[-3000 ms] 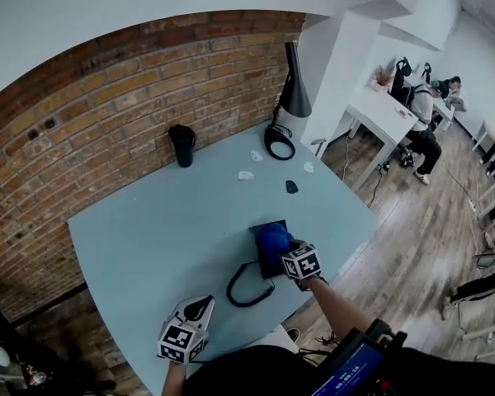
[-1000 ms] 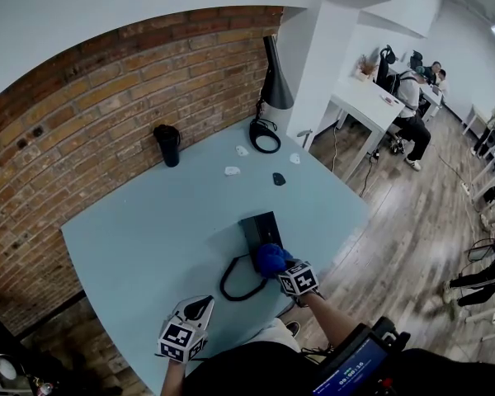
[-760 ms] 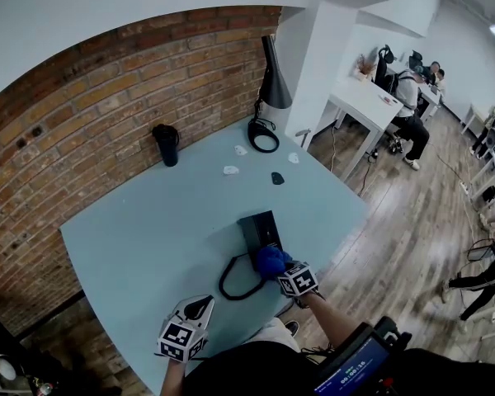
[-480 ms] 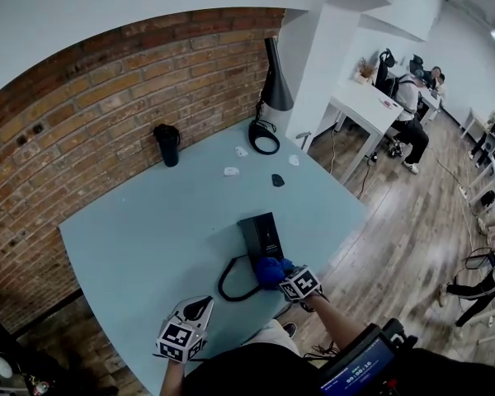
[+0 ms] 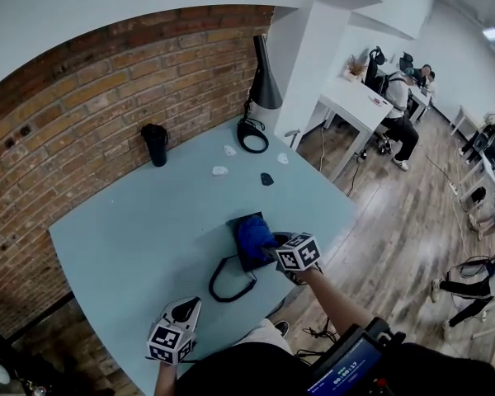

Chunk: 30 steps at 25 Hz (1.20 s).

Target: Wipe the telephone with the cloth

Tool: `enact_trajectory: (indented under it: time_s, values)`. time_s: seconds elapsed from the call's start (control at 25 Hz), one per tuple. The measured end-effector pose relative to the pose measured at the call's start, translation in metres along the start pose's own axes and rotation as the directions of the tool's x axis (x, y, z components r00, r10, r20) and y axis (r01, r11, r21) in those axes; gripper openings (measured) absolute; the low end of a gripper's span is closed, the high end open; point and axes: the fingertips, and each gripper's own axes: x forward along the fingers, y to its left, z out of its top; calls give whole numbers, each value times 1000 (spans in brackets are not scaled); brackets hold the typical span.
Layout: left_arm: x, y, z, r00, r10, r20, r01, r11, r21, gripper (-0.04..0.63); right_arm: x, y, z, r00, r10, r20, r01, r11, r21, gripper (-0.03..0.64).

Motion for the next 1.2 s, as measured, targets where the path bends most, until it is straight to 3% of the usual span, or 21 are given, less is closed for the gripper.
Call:
enact_trajectory:
  time_s: [0.2,0.36,0.6,0.8,1.0,1.2]
  values:
    - [-6,8,2,999,35,11,-35,999,-19,15,6,-27,56,980,-123,154,133,989,-59,140]
    - [-7,13,-1,999,52,11,-52,998,-37,15,19,-55,59,967,-218,133,227,972,-54,140]
    - [-7,23,-1,997,83,12,-82,995,-61,15,49,-78,21,965,-263,-25,261,963,-65,140]
    - [-7,27,-2,996,88,2,-88,994,-69,14,54,-82,7,967,-254,-12,254,967,-5,138]
    - [-2,26,-6,997,76,-10,-77,995,-70,15,57,-79,4,977,-208,-52,207,978,-29,138]
    - [3,17,-7,999,46,-27,-47,998,-48,15,54,-76,-5,976,-215,-45,213,977,-27,138]
